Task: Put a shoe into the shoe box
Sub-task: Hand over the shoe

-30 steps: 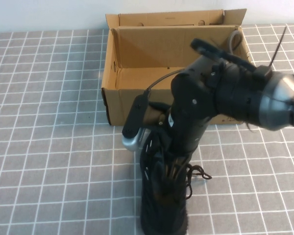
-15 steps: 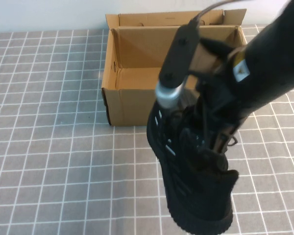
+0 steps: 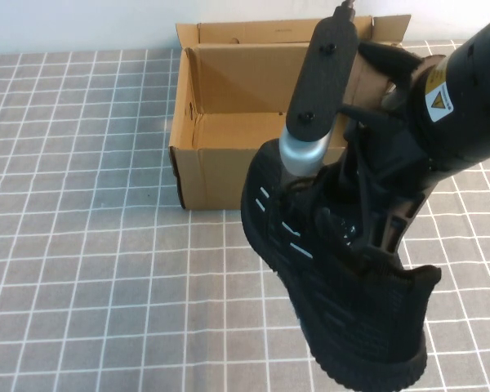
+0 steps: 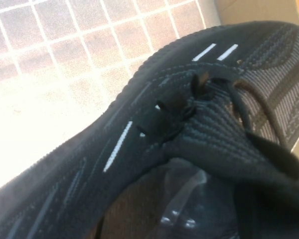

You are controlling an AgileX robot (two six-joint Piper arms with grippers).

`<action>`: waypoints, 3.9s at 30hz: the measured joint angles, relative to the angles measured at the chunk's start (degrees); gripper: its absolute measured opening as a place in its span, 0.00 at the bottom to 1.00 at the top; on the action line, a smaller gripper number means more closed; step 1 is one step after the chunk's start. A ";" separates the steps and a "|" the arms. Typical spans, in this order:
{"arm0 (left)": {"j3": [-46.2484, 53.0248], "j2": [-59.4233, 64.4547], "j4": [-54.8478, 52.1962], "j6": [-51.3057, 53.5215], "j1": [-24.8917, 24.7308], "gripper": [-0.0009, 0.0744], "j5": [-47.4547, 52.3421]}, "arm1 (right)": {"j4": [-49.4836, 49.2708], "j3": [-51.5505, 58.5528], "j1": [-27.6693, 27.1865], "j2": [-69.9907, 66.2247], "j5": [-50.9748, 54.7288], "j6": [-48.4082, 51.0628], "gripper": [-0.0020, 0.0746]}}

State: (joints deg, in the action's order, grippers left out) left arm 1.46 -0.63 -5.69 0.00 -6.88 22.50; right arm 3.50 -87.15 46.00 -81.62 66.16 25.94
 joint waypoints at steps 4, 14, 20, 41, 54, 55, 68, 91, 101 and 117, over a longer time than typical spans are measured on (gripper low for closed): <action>0.00 0.00 0.00 0.00 0.00 0.01 0.00 | -0.11 0.00 0.00 0.00 -0.48 0.11 0.02; 0.00 0.00 9.17 -5.14 0.00 0.01 -6.55 | -2.62 0.00 0.00 0.00 -0.36 0.11 0.02; 0.00 0.00 12.44 -6.48 0.00 0.01 -15.73 | -3.91 0.00 0.00 0.00 -2.39 0.11 0.02; -30.73 25.16 19.89 1.47 0.00 0.01 12.23 | -4.01 -8.56 0.00 -4.43 -3.48 -7.21 0.02; -43.00 48.27 51.46 40.07 0.00 0.01 12.83 | -2.11 -30.92 -3.12 -19.37 3.13 -8.64 0.02; -44.01 49.72 52.49 41.43 0.00 0.01 13.07 | -2.23 -32.74 -3.99 -20.64 3.58 -9.08 0.02; -56.74 66.37 48.94 44.83 -15.94 0.01 8.51 | -7.45 -44.59 -13.19 -31.35 7.05 -12.02 0.02; -59.32 68.89 41.79 45.50 -32.63 0.73 -0.31 | -8.90 -44.65 -13.53 -31.69 7.42 -17.86 0.02; -59.32 75.50 42.22 45.86 -32.63 0.87 -15.25 | -10.23 -44.65 -13.53 -31.69 7.42 -19.13 0.02; -59.41 83.38 42.32 45.98 -32.63 0.82 -21.26 | -10.22 -44.65 -13.62 -31.77 7.42 -19.13 0.02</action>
State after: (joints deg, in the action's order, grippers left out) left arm -57.96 82.75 36.63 45.98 -39.50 1.24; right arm -6.72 -131.80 32.37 -113.39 73.58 6.80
